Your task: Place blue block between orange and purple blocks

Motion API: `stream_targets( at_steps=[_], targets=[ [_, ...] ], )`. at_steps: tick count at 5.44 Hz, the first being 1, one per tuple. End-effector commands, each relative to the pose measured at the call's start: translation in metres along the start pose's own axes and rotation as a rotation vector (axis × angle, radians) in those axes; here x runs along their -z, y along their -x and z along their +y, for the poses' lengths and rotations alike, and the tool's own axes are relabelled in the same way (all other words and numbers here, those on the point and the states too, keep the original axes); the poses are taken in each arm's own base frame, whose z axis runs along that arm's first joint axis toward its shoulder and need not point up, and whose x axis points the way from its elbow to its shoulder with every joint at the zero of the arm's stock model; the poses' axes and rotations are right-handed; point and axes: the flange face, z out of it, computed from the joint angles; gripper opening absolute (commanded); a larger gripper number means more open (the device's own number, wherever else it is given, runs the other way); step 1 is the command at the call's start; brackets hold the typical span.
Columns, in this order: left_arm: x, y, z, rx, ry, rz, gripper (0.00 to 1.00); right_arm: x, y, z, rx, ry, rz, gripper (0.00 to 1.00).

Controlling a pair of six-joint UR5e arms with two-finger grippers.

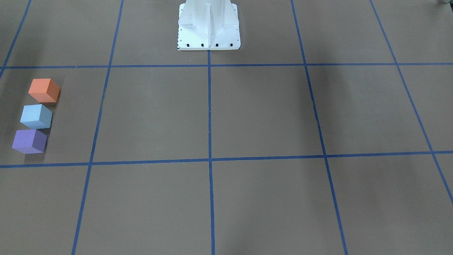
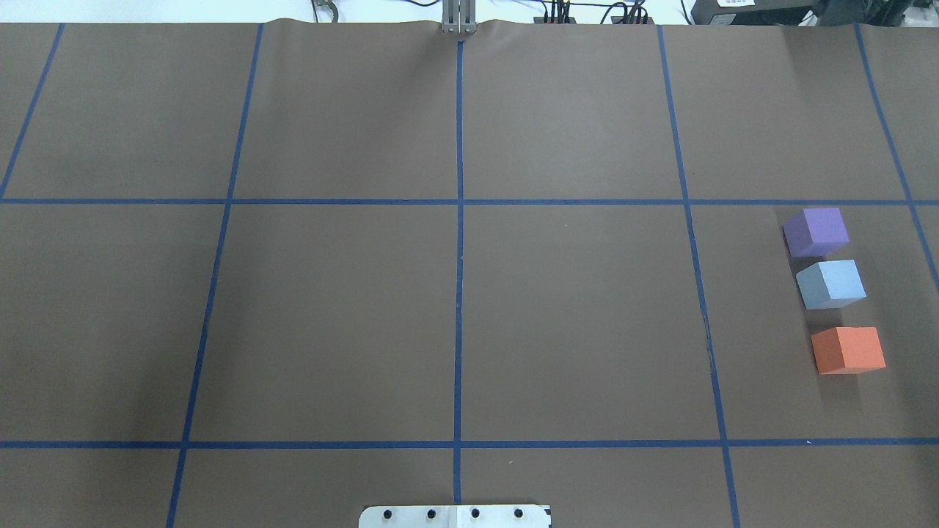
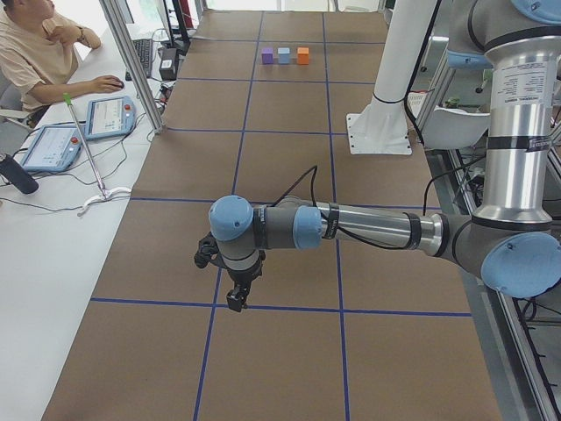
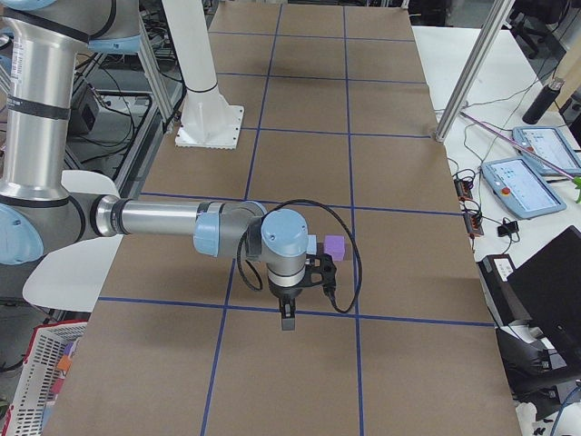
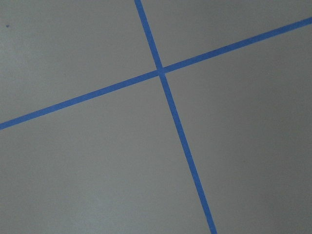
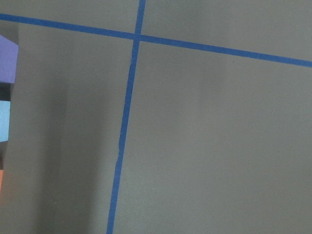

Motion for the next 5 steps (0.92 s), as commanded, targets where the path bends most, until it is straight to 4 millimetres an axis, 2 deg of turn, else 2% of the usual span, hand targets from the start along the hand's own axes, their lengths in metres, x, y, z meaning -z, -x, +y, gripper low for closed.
stream_targets(
  at_steps=[1, 5],
  targets=[
    [0.0001, -0.0008, -0.0003, -0.001, -0.001, 0.003, 1.0, -0.0006, -0.0004, -0.0001, 0.0, -0.002, -0.003, 1.0],
    [-0.0016, 0.0004, 0.0009, 0.002, 0.002, 0.004, 1.0, -0.0079, -0.0034, 0.0021, -0.013, 0.01, -0.026, 1.0]
  ],
)
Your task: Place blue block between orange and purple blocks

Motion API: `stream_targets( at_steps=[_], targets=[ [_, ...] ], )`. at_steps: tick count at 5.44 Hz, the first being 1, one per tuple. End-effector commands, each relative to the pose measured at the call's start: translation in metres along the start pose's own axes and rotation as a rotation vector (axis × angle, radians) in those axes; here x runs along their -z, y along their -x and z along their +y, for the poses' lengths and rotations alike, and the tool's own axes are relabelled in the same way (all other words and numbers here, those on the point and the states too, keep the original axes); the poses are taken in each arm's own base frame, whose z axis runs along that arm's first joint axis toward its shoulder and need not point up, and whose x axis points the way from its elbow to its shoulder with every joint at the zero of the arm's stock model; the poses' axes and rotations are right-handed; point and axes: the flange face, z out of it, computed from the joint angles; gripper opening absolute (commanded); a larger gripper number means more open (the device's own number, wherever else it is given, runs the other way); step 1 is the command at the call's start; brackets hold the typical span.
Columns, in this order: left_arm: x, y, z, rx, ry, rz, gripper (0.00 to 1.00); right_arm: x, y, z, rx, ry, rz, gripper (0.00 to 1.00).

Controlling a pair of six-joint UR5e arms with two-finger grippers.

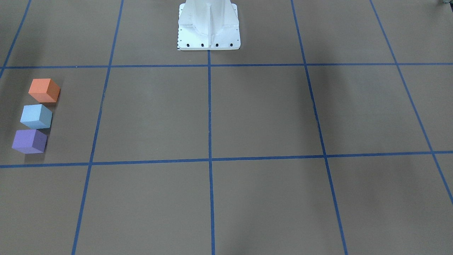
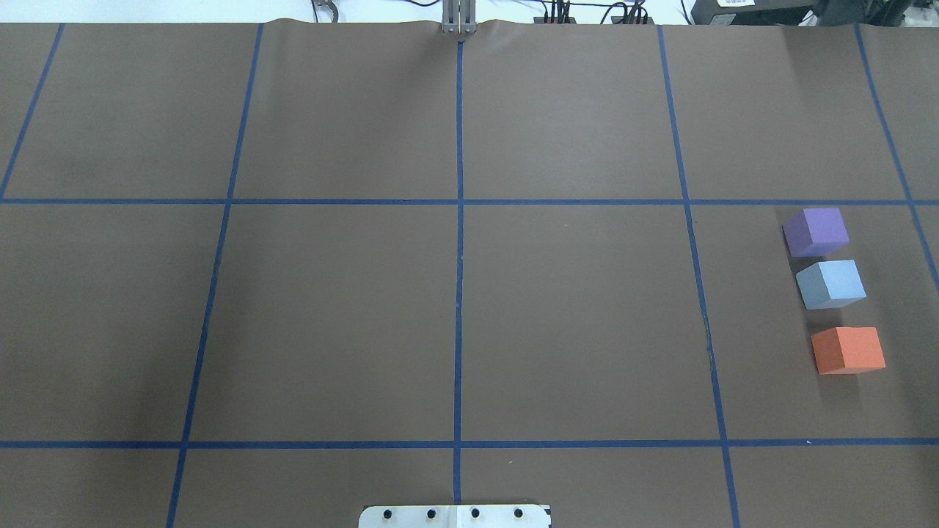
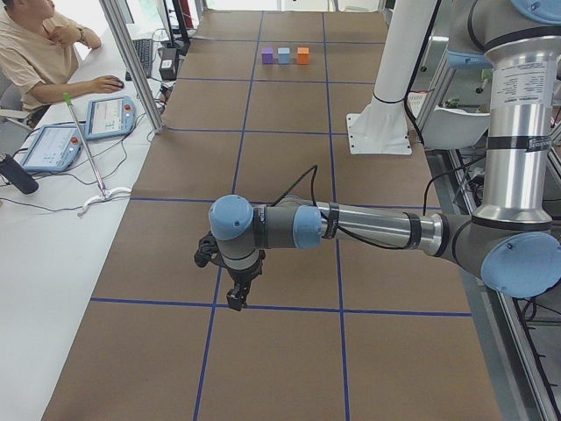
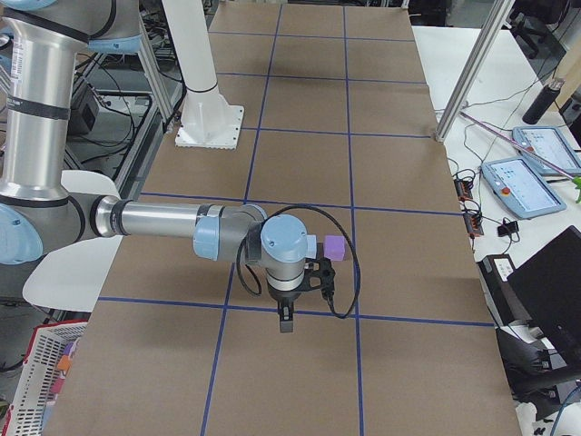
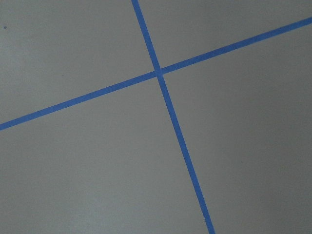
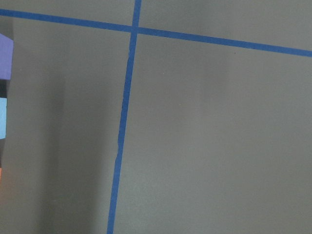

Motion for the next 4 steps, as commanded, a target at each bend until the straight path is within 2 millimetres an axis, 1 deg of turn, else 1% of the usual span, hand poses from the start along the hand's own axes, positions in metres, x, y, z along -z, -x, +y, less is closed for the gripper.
stream_targets(
  at_steps=[1, 4],
  targets=[
    [-0.0042, 0.0008, 0.0062, 0.004, 0.006, 0.002, 1.0, -0.0018, -0.0009, 0.0005, -0.003, 0.002, -0.006, 1.0],
    [-0.0064, 0.0016, 0.0095, 0.009, 0.01, 0.006, 1.0, -0.0039, -0.0013, 0.0015, -0.008, 0.004, -0.019, 1.0]
  ],
)
